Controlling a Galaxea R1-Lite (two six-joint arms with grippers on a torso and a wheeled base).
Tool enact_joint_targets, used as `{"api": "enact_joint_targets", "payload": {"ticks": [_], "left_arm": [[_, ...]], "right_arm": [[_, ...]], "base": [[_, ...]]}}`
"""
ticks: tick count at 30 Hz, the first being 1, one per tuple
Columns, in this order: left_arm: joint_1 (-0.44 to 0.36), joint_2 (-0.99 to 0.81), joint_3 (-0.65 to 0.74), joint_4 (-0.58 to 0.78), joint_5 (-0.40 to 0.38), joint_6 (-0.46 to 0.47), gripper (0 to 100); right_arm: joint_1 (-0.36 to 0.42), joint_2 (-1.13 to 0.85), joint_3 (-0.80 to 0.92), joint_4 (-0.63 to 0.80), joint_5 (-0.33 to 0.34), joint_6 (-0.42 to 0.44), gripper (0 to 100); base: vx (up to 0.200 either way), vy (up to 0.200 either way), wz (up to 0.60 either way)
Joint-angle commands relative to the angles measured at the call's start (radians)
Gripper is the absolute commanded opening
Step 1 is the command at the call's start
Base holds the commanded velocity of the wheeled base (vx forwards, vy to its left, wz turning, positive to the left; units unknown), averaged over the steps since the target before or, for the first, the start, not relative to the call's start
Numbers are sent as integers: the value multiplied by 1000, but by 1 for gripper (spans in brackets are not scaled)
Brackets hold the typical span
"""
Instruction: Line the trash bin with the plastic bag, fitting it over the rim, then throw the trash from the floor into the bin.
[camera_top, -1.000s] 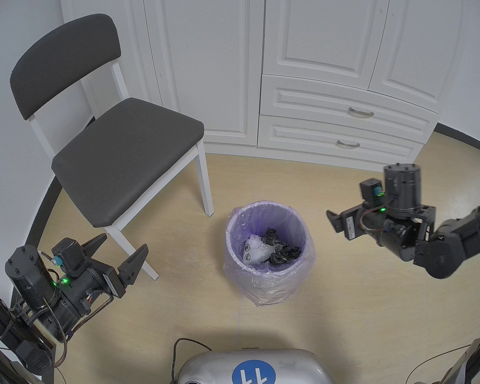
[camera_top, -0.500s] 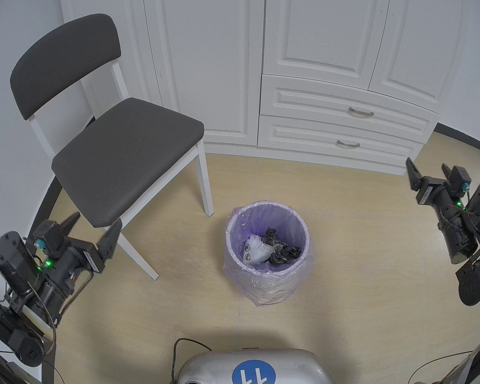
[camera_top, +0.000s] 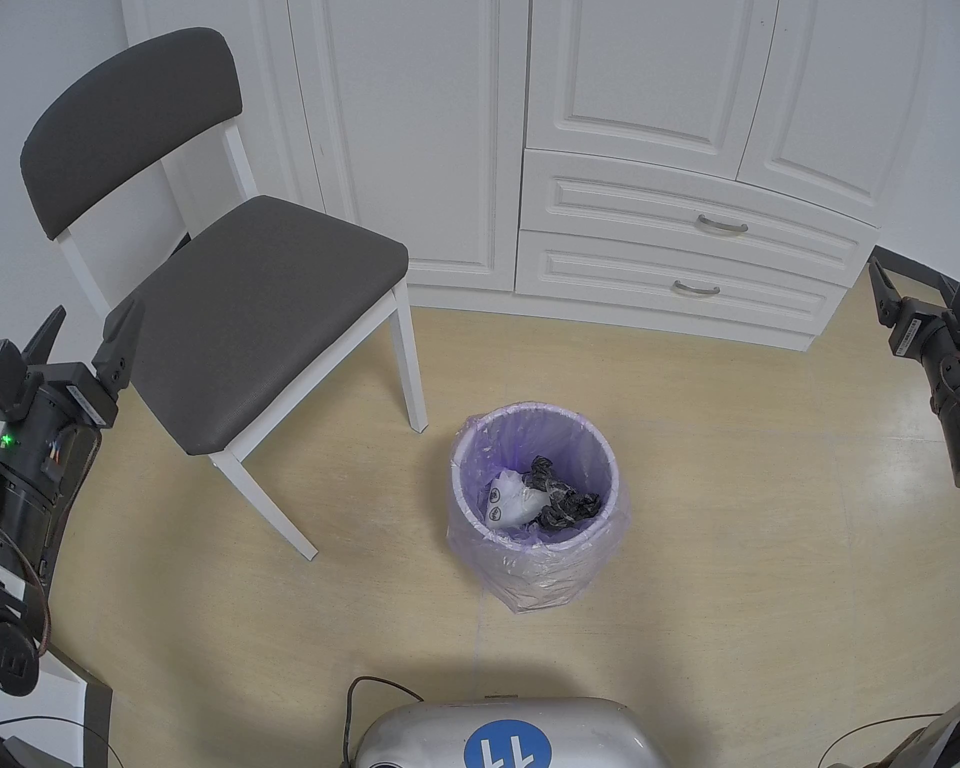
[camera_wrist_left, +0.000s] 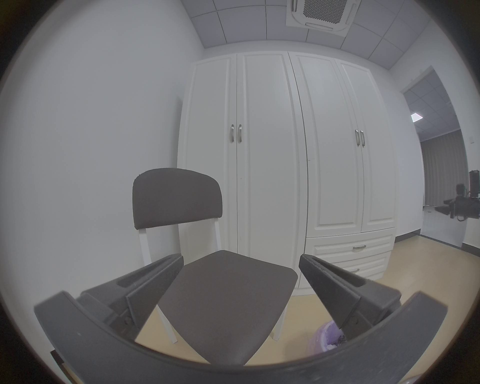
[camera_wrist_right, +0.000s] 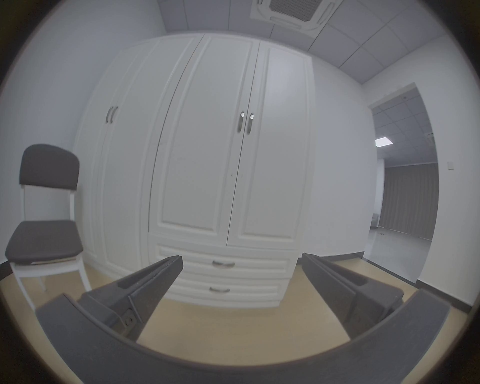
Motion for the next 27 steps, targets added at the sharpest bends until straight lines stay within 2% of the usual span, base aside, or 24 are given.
{"api": "enact_joint_targets", "payload": {"ticks": [1, 2, 3, 4, 5, 10, 15, 17, 23, 27], "left_arm": [[16, -200, -90, 244, -7, -25, 100], [13, -230, -91, 302, -6, -31, 100], [13, -230, -91, 302, -6, -31, 100], [7, -281, -96, 382, -4, -33, 100], [7, -304, -99, 415, -4, -35, 100], [16, -411, -102, 487, 6, -36, 100], [16, -510, -143, 621, 31, -35, 100], [15, -586, -177, 748, 29, -35, 100], [15, -787, -240, 1061, 29, -36, 100], [15, -882, -245, 1159, 40, -38, 100]], "right_arm": [[57, -290, -83, 360, -2, -12, 100], [63, -324, -96, 429, -3, -12, 100], [63, -324, -96, 429, -3, -12, 100], [55, -374, -109, 525, -3, -12, 100], [55, -397, -116, 561, -5, -9, 100], [58, -514, -116, 630, -26, -8, 100], [58, -625, -113, 717, -108, -14, 100], [58, -690, -121, 789, -146, -14, 100], [51, -853, -115, 940, -161, -16, 100], [45, -928, -109, 998, -193, -14, 100]], "base": [[0, 0, 0], [0, 0, 0], [0, 0, 0], [0, 0, 0], [0, 0, 0], [0, 0, 0], [0, 0, 0], [0, 0, 0], [0, 0, 0], [0, 0, 0]]}}
